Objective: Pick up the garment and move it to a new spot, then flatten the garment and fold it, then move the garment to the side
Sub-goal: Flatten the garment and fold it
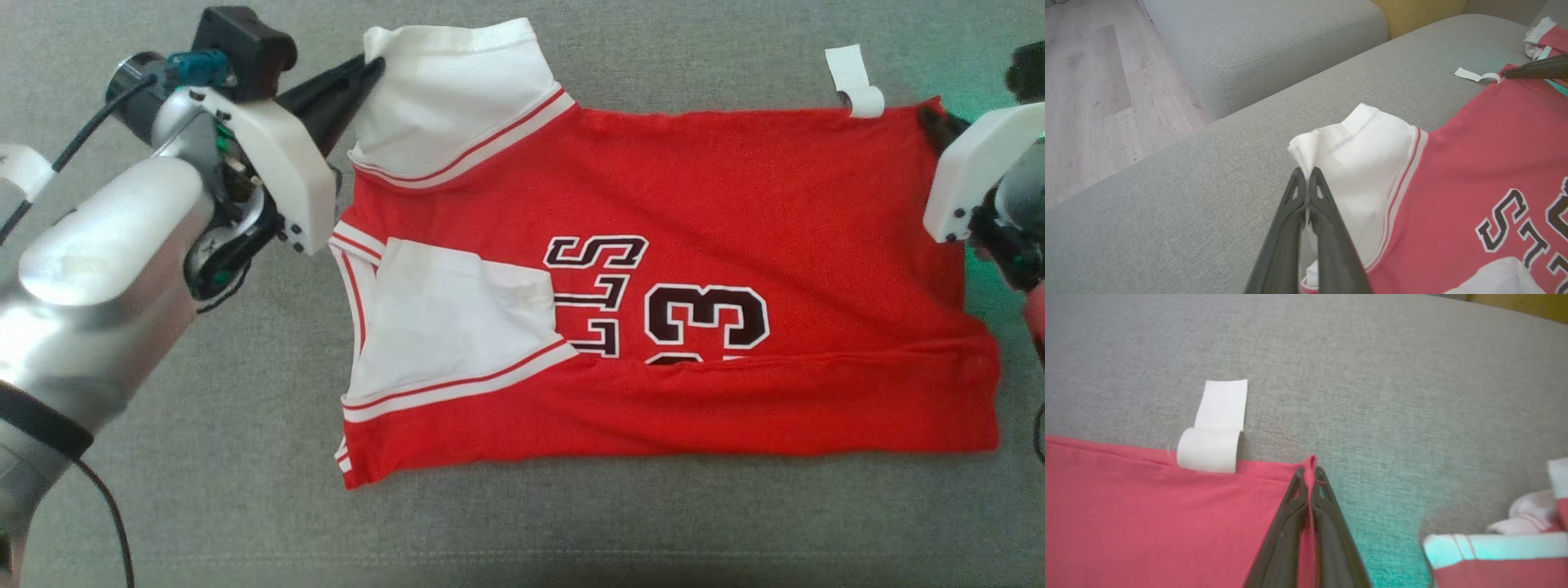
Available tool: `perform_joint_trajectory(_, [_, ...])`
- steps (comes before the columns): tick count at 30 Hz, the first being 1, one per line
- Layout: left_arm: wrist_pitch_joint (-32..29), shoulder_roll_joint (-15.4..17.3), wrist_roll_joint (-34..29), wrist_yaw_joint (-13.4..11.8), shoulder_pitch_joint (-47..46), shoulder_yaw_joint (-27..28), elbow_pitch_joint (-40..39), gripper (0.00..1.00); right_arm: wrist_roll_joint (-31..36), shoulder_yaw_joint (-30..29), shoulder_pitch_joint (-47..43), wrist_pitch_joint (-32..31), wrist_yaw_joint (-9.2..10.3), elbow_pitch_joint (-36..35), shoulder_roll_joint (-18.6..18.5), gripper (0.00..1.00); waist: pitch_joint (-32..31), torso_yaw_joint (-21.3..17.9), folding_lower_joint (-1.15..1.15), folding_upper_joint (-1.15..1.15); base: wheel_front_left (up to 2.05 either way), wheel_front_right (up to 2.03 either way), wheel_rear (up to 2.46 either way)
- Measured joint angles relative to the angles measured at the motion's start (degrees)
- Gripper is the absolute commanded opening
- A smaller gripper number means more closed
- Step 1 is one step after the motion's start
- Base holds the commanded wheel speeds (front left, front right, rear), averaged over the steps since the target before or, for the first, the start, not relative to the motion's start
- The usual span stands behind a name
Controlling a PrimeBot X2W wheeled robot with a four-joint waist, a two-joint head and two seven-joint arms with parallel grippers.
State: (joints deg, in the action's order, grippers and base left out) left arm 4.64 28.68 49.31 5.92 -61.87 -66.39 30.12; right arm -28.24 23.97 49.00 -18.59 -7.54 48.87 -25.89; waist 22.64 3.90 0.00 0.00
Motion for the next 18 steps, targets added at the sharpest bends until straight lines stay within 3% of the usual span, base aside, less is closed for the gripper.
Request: perform_joint_trajectory(18, [7.12,-0.25,-2.44,-0.02,-9.39,2.87,10.98,0.00,-2.13,1.11,12.62,17.03,0.00,1.70,0.14,0.00,2.20,-2.21,0.00,0.00,0.00,0.00,0.00])
